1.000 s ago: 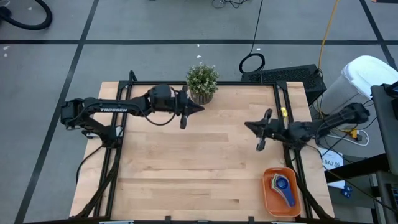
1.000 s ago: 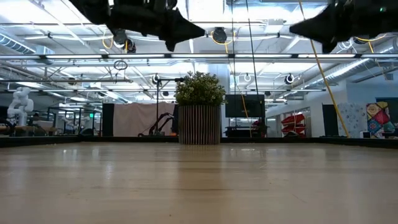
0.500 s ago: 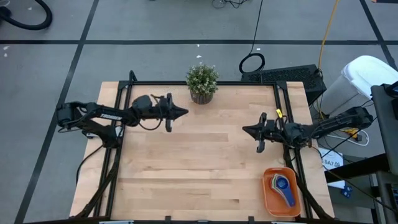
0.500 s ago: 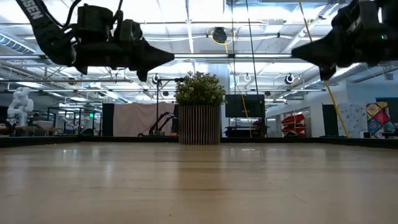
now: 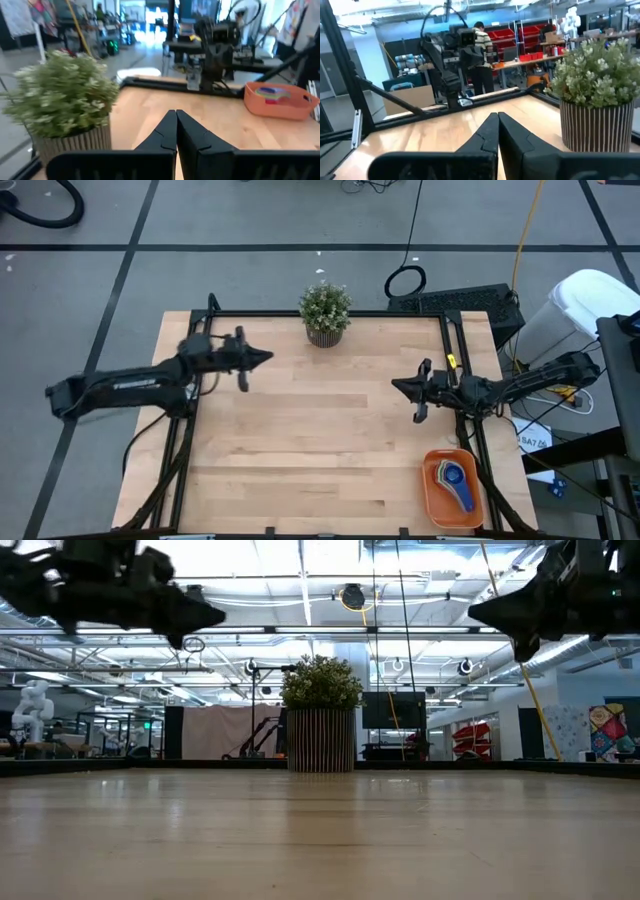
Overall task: Nest measuring cups in basket
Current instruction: Return to Home Position
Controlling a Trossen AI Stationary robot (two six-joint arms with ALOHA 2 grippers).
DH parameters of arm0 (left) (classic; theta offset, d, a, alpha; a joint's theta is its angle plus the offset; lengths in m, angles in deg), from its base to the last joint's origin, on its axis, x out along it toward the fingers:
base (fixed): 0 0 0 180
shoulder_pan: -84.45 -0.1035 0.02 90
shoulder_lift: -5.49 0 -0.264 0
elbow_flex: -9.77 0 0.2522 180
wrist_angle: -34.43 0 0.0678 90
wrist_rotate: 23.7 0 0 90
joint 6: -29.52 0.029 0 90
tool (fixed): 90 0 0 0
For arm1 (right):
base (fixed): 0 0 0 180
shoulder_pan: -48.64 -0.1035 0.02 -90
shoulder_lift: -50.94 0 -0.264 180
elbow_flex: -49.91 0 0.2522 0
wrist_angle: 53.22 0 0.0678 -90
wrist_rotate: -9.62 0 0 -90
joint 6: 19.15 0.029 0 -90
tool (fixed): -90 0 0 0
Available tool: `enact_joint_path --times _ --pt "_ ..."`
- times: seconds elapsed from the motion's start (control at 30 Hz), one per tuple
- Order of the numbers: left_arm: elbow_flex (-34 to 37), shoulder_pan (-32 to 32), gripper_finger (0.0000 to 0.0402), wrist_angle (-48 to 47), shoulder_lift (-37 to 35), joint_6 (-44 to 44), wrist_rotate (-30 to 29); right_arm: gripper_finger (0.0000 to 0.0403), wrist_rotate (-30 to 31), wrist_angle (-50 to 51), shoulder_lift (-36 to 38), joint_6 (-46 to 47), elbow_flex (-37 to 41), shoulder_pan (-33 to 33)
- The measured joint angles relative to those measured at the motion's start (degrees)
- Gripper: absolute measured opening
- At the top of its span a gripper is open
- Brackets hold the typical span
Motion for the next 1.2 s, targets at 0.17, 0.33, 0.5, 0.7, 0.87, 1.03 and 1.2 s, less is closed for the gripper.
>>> enact_joint_path --times 0.17,0.33,0.5,0.7,0.87,1.03,1.2 --pt "7.4 -2.1 0.0001 -0.7 -11.5 -3.1 0.0 0.0000 0.0 -2.6 0.1 -1.8 0.0 0.0" --pt "11.4 -2.3 0.0000 -2.6 -16.7 -3.9 0.0 0.0000 -0.1 -3.0 0.1 -2.2 0.1 0.0" --pt "14.6 -2.2 0.0000 -4.8 -19.8 -6.4 0.0 0.0000 0.0 -2.7 0.1 -3.9 0.1 0.2" --pt "17.4 1.0 0.0000 -11.6 -25.6 -12.0 -2.8 0.0000 0.1 -2.6 0.1 -3.2 0.2 1.2" --pt "17.4 10.5 0.0000 -15.5 -30.4 -12.6 -13.7 0.0000 0.1 -2.6 0.1 -2.4 0.2 1.2" --pt "17.3 20.8 0.0000 -19.8 -33.0 -12.2 -27.0 0.0000 0.1 -2.6 0.1 -1.9 0.2 1.2" --pt "17.3 27.0 0.0000 -20.0 -33.3 -10.0 -35.1 0.0000 -1.6 -2.6 0.1 -3.3 0.2 1.2"
